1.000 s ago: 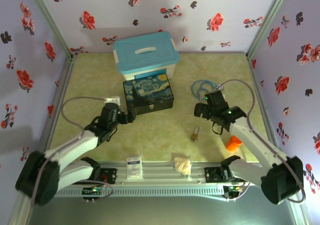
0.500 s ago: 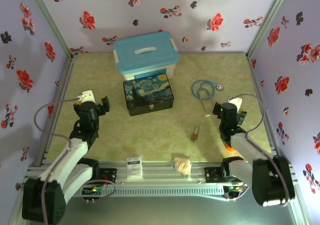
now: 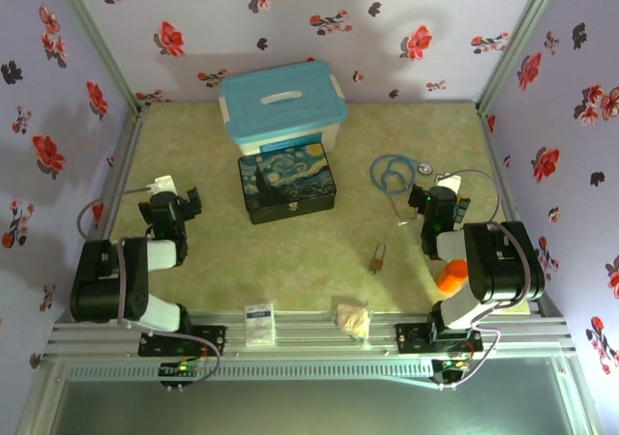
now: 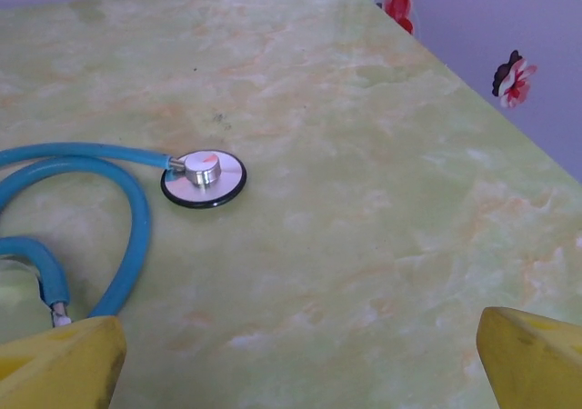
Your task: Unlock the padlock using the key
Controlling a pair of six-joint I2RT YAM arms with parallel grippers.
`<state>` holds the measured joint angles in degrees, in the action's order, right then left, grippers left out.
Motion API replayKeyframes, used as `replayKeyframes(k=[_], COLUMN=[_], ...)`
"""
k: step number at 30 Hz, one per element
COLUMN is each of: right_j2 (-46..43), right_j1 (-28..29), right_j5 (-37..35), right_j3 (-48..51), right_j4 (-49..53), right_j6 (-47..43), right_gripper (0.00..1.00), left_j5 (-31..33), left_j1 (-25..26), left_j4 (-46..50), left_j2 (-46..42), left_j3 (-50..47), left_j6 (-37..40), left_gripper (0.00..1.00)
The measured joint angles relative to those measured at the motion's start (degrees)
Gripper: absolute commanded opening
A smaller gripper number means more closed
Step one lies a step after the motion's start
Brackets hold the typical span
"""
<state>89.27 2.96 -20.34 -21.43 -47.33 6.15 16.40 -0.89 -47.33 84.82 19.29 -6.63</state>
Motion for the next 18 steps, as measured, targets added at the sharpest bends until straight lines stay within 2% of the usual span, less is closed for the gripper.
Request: replayKeyframes(k=[2, 18], right_j2=[0.0, 0.0], right_j1=[-0.1, -1.1], right_j5=[0.2, 2.5], right_j3=[0.0, 0.0], right_j4=[-1.3, -2.6], right_j6=[0.0, 0.0], right_gripper=[0.99, 0.99], left_j5=[-0.7, -0.7], left_j1=[0.3, 2.3], left_j4=[-3.2, -4.1], left_j2=[2.3, 3.4], left_j3=[-0.1, 1.3], left_j6=[0.3, 2.4], left_gripper=[1.00, 1.00])
